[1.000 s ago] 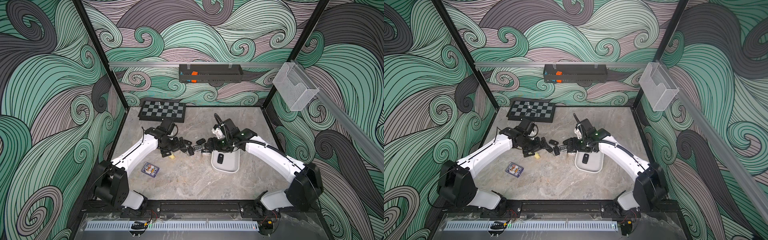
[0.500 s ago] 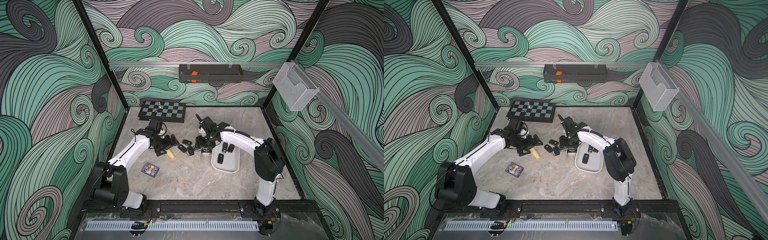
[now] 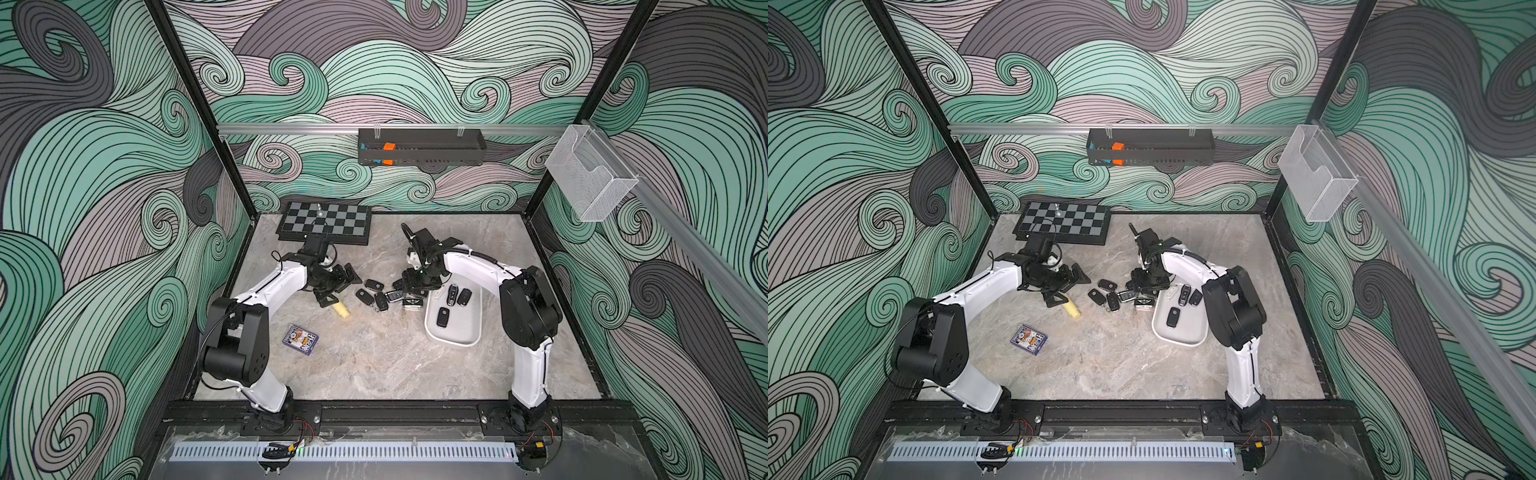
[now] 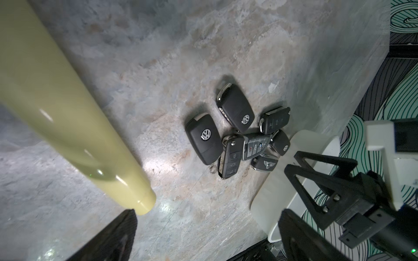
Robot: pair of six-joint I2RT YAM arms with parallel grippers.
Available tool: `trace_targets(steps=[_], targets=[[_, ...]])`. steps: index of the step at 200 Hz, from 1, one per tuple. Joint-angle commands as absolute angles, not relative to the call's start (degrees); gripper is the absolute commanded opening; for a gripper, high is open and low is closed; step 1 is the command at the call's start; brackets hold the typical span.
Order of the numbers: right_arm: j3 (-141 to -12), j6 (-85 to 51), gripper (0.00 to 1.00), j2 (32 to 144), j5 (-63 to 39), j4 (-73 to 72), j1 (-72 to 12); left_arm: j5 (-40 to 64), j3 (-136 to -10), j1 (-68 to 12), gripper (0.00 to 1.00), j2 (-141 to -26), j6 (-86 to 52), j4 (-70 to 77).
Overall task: Place the car key into the storage box
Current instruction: Pick up the car key from the center of the board.
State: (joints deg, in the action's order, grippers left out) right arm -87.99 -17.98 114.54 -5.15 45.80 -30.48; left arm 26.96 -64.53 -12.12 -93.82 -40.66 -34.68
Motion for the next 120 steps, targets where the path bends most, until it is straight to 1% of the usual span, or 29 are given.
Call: trace_targets(steps=[1,52,120], targets=[[-89.9,-15.6,0.7,115.9,-3.1,48.6,-30.6,28.8,-67.8,-11.8,0.99,-94.9,-40.2,-34.2],[-88.2,-14.1,0.71,116.8,-2.9,48.9,-31.7,29.3,-66.7,-11.8,0.99,-94.9,-39.8,-34.2],[-91.5,-12.0,0.73,120.3,-2.6,48.8,-34.2,28.8,-68.2,-11.1,0.99,-94.7,-36.7,-38.5]])
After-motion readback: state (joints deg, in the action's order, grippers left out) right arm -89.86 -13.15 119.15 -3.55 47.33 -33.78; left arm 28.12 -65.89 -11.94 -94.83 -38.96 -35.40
